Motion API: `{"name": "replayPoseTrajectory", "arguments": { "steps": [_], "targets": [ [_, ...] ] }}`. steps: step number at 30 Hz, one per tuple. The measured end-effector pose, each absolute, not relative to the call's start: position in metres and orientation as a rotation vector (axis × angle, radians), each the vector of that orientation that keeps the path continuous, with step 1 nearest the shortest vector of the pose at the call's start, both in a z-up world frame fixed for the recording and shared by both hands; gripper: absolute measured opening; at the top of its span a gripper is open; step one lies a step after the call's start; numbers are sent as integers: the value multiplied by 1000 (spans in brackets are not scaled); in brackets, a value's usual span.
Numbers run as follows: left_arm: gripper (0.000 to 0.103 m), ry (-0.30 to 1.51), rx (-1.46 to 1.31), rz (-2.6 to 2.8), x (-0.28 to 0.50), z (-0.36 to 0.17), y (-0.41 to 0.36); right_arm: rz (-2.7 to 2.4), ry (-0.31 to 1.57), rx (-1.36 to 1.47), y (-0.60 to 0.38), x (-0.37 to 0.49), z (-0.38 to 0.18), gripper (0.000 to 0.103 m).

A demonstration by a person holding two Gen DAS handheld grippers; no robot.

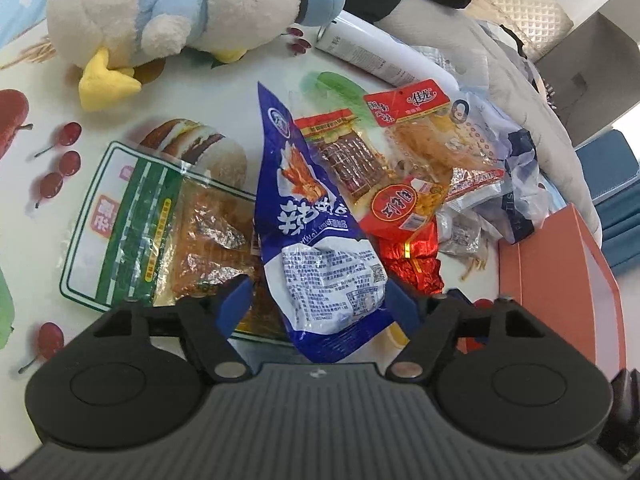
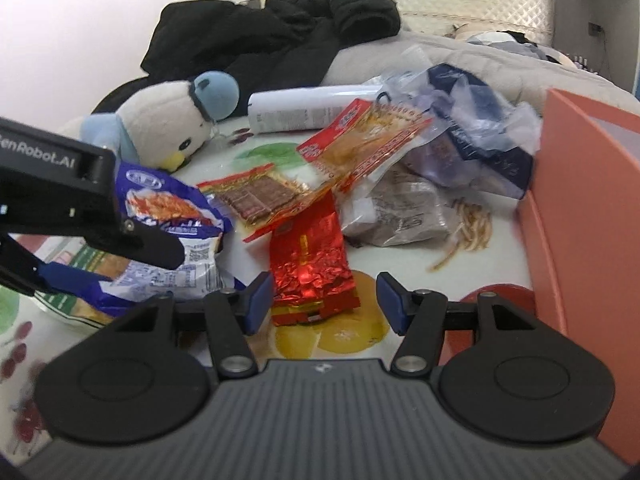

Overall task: Organize snacks
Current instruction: 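Grasp the blue spicy-strip bag with left tool while right tool grasps red foil packet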

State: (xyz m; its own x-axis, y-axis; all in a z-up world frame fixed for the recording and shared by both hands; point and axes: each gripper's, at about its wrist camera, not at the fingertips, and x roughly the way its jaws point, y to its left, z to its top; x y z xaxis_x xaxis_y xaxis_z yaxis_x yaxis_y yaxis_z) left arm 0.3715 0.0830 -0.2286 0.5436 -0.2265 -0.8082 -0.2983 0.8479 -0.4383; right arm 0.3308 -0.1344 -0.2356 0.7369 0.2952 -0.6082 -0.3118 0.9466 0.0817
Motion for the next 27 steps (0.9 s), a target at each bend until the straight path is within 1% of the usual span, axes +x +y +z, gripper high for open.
{"name": "replayPoseTrajectory", "arguments": {
  "steps": [1, 3, 4, 5, 7, 8, 9, 12, 13, 14, 18, 27],
  "targets": [
    [71, 1013, -583, 35, 372, -229, 82, 343, 661, -30, -133, 332, -237, 59],
    [61, 1023, -580, 24, 373, -231, 80, 354, 655, -45, -129, 332, -239, 59],
    [57, 1027, -580, 25, 373, -232, 79, 357, 656, -50, -128, 332, -239, 59],
    [53, 1029, -581, 28, 372, -233, 80, 360, 660, -51, -127, 332, -239, 56],
    [52, 1027, -599, 17, 371, -234, 82, 360, 664, -46, -127, 331, -237, 53],
    [51, 1026, -607, 15, 370, -234, 83, 358, 663, -50, -126, 330, -236, 39],
    [49, 1025, -612, 14, 368, -234, 85, 357, 667, -54, -126, 329, -235, 31],
    [47, 1022, -626, 5, 362, -232, 87, 360, 677, -59, -127, 324, -234, 31],
    [44, 1021, -628, 2, 358, -231, 88, 364, 676, -64, -127, 321, -234, 31],
    [34, 1024, -630, -1, 356, -231, 88, 366, 674, -69, -127, 318, -234, 31],
    [29, 1026, -645, -28, 339, -226, 90, 367, 677, -68, -129, 309, -233, 31],
    [22, 1013, -672, -66, 289, -222, 95, 381, 687, -75, -137, 272, -229, 31]
  ]
}}
